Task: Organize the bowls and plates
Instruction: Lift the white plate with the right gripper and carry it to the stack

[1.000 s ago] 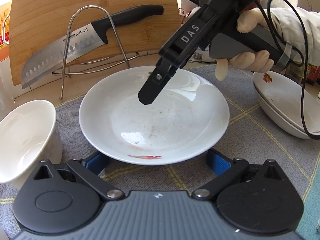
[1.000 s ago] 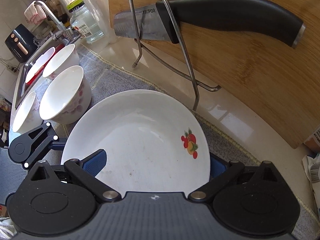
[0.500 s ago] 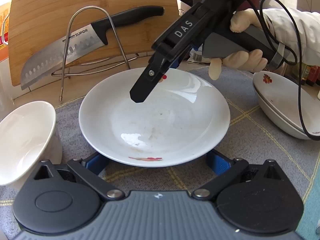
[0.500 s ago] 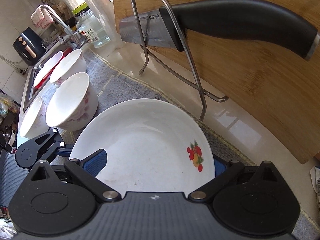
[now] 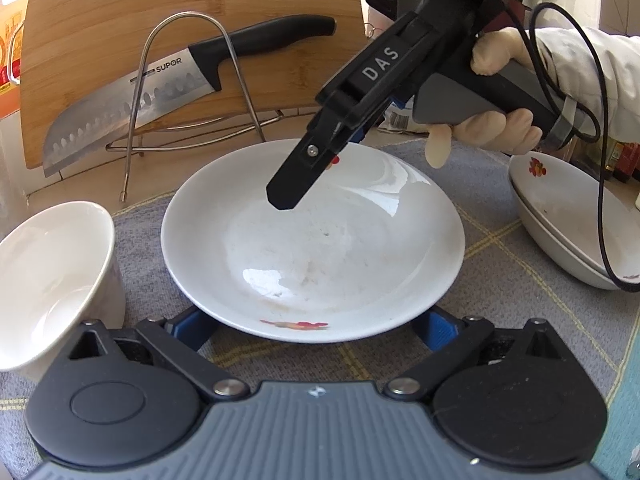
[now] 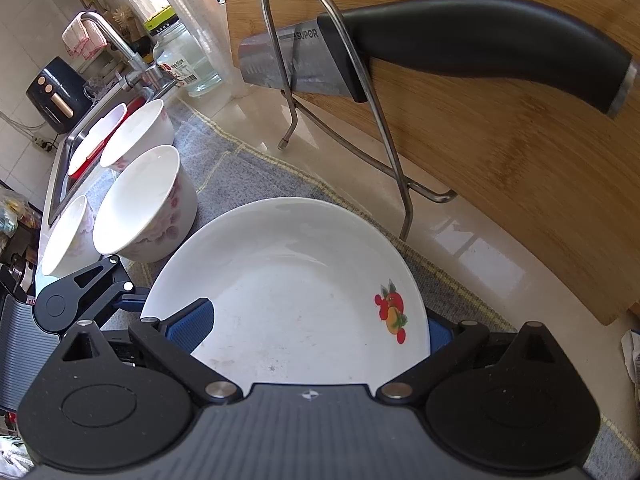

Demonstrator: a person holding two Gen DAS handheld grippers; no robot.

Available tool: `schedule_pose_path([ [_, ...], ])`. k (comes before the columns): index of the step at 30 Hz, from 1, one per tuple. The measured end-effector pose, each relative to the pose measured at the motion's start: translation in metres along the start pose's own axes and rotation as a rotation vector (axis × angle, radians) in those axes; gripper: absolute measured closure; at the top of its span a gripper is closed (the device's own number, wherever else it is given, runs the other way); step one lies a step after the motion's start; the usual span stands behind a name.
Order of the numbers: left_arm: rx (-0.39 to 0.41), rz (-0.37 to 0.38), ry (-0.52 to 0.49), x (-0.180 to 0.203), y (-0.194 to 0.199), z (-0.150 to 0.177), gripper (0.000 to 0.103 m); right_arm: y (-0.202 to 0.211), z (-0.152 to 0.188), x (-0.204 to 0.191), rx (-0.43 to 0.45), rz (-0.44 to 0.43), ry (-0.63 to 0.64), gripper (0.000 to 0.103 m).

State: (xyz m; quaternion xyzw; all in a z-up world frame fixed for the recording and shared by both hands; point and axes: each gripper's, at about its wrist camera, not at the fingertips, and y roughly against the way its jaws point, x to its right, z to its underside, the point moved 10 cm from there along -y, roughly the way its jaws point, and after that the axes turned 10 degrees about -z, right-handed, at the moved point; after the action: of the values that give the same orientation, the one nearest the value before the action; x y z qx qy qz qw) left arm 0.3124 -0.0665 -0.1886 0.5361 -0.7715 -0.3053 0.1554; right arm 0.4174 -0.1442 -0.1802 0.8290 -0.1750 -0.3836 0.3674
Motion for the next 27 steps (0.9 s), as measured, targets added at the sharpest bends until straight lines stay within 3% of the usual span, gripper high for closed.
schedule_pose_path([
  [27,-0.03,0.011,-0.034,0.012,0.024,0.009,0.003,0.004,0.016,-0.023,-0.008,0.016,-0.021,0.0],
])
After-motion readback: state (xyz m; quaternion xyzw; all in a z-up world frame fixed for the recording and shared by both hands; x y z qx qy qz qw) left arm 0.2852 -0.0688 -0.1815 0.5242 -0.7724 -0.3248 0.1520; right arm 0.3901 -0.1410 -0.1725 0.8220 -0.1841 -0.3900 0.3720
